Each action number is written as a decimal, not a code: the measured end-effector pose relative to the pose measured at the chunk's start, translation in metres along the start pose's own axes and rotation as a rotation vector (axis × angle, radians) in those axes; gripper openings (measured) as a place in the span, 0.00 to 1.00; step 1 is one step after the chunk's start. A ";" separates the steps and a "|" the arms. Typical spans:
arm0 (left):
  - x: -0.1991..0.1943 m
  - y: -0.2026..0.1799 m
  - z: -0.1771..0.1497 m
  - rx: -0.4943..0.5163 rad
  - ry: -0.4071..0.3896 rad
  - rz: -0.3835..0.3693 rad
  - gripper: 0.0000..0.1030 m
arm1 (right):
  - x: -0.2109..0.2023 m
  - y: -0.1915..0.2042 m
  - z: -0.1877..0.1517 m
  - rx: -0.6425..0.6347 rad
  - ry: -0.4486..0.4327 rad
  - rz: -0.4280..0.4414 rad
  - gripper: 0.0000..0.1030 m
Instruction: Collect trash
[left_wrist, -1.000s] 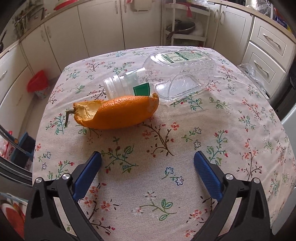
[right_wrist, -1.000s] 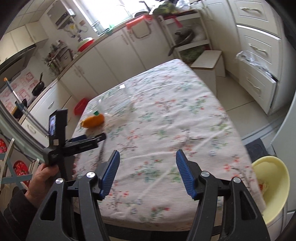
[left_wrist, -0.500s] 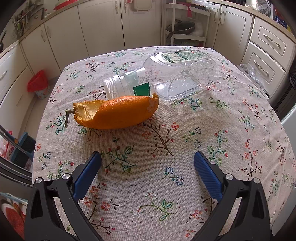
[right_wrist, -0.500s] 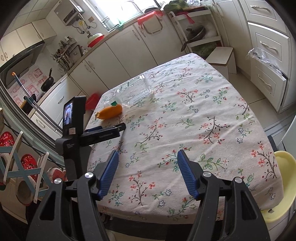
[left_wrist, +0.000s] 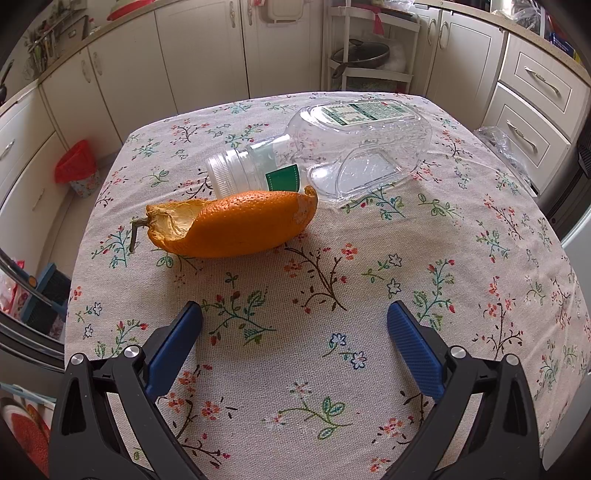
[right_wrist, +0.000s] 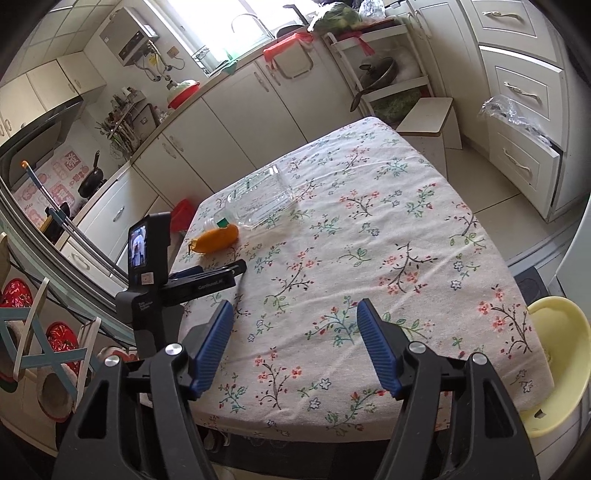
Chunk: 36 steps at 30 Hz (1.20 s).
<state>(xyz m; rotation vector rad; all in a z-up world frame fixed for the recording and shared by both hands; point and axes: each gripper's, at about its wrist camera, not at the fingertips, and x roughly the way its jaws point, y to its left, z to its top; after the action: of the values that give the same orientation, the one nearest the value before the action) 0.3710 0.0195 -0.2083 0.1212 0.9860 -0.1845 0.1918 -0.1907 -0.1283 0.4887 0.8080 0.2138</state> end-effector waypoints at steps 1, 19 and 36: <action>0.000 0.000 0.000 0.000 0.000 0.000 0.93 | 0.000 -0.001 0.000 0.003 -0.001 -0.002 0.65; 0.000 0.000 0.000 0.000 0.000 0.000 0.93 | 0.019 0.016 0.016 -0.131 -0.010 -0.067 0.68; -0.020 0.017 -0.014 -0.044 -0.046 -0.060 0.93 | 0.088 0.041 0.041 -0.260 0.056 -0.011 0.68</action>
<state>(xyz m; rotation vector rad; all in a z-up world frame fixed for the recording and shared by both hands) 0.3521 0.0409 -0.1990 0.0465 0.9476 -0.2199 0.2816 -0.1368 -0.1402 0.2343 0.8239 0.3184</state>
